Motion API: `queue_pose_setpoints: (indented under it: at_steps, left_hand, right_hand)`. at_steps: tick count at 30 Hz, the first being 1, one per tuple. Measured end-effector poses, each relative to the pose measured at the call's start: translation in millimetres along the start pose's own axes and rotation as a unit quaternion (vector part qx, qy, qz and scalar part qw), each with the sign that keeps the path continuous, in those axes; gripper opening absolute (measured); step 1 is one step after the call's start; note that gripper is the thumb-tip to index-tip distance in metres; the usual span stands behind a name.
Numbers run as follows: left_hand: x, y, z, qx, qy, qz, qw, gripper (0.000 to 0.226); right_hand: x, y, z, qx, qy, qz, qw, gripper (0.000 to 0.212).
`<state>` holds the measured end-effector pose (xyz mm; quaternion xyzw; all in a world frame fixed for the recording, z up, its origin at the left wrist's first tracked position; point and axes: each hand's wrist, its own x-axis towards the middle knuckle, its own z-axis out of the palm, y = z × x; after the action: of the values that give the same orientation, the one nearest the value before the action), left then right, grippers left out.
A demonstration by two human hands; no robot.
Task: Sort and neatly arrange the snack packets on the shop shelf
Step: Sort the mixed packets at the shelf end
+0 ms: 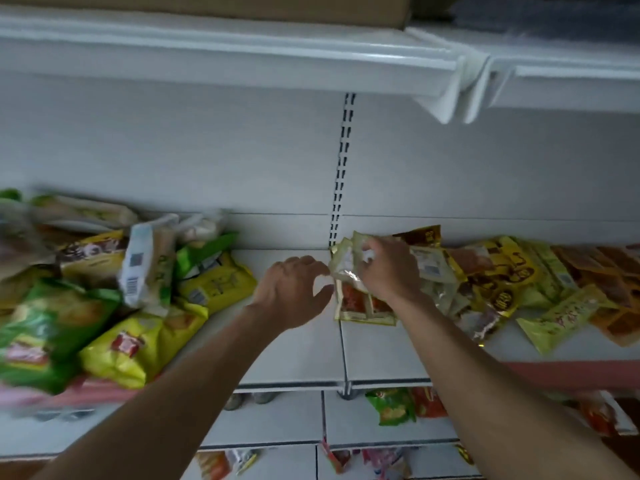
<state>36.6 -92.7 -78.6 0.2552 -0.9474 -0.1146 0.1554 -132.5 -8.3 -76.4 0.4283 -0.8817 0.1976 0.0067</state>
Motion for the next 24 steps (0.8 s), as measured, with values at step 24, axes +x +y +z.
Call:
queue_pose_setpoints:
  at_steps: [24]
  left_hand:
    - [-145, -116, -11, 0.081, 0.047, -0.103, 0.99, 0.064]
  right_hand:
    - [-75, -105, 92, 0.01, 0.013, -0.17, 0.985, 0.034]
